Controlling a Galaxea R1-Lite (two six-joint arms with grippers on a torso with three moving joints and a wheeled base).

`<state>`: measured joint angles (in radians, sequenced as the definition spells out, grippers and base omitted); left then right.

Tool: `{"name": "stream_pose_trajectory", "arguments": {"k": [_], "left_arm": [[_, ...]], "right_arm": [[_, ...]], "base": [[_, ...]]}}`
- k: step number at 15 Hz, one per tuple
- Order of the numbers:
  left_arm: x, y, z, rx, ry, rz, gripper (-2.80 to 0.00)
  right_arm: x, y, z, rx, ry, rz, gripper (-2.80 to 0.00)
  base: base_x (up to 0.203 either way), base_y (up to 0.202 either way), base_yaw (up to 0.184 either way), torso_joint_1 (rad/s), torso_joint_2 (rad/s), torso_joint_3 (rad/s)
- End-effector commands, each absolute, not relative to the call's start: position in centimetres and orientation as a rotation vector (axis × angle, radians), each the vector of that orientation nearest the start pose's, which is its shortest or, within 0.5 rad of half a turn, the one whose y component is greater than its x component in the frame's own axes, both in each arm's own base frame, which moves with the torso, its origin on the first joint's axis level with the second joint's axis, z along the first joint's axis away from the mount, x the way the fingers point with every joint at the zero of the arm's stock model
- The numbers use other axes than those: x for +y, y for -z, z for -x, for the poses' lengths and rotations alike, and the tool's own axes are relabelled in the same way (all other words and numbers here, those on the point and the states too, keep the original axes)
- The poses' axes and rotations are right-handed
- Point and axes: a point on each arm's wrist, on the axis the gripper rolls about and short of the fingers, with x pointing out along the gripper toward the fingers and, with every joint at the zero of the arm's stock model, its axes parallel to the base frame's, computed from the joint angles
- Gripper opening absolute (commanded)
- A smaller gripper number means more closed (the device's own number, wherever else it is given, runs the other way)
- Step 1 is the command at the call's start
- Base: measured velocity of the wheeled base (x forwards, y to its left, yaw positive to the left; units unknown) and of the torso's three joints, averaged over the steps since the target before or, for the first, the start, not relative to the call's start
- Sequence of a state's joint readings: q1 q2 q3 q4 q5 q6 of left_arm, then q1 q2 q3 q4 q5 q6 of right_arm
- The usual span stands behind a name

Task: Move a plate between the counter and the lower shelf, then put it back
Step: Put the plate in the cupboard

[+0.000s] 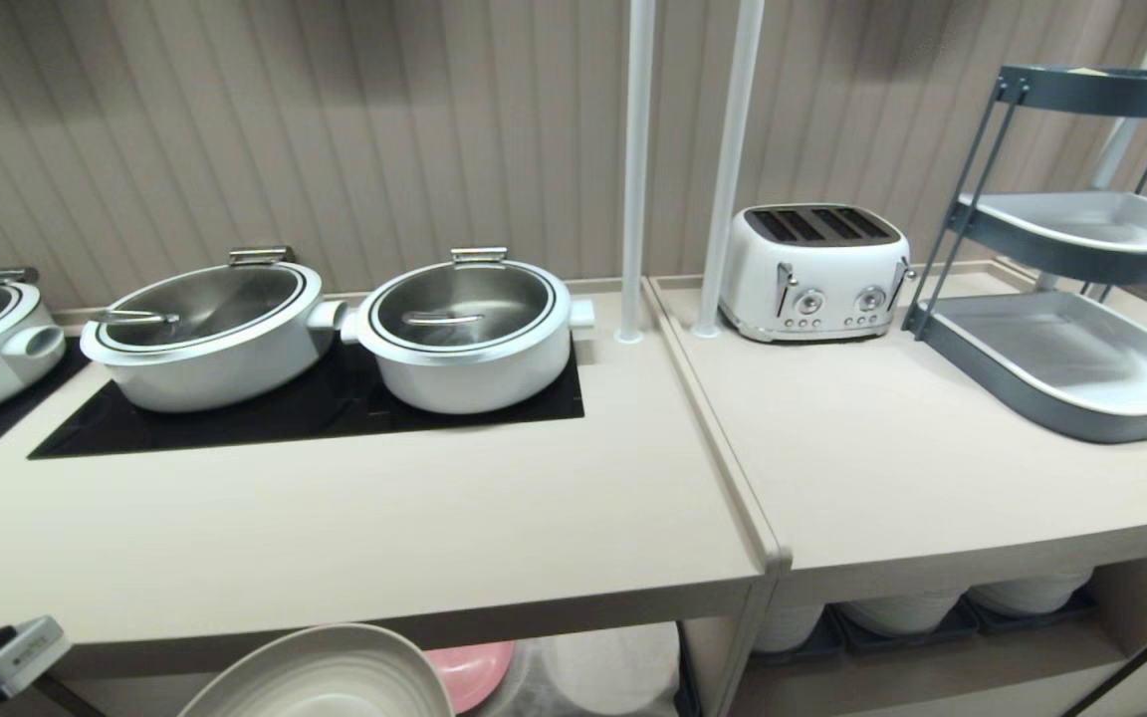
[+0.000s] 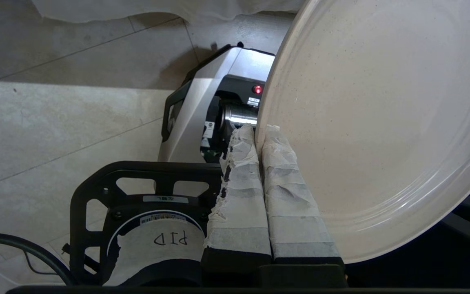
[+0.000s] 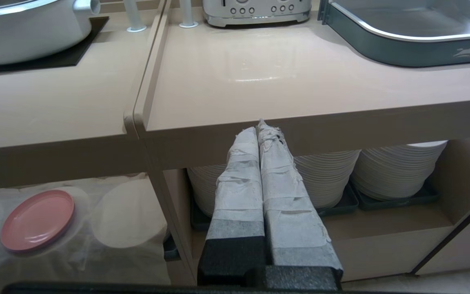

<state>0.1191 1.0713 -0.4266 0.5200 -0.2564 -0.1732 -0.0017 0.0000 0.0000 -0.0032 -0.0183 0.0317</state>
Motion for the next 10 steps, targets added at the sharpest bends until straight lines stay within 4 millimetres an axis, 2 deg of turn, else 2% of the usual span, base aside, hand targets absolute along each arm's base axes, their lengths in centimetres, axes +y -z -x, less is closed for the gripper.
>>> {"name": "stream_pose_trajectory", "arguments": {"k": [1,10], "left_arm": [[0.40,-12.45,-8.14,1.163,0.021,0.375,-2.80],[0.37,-12.31,-8.09,1.170,0.027,0.378,-2.80]], "right_arm": [[-0.04,-7.58,2.28,-0.003,0.020,-0.032,-2.80],[-0.04,-7.58,2.28,-0.003,0.020,-0.032,-2.80]], "base": [[0.000,0.000,0.000,-0.074,0.16,0.082],[0.000,0.000,0.000,-0.091,0.20,0.102]]}}
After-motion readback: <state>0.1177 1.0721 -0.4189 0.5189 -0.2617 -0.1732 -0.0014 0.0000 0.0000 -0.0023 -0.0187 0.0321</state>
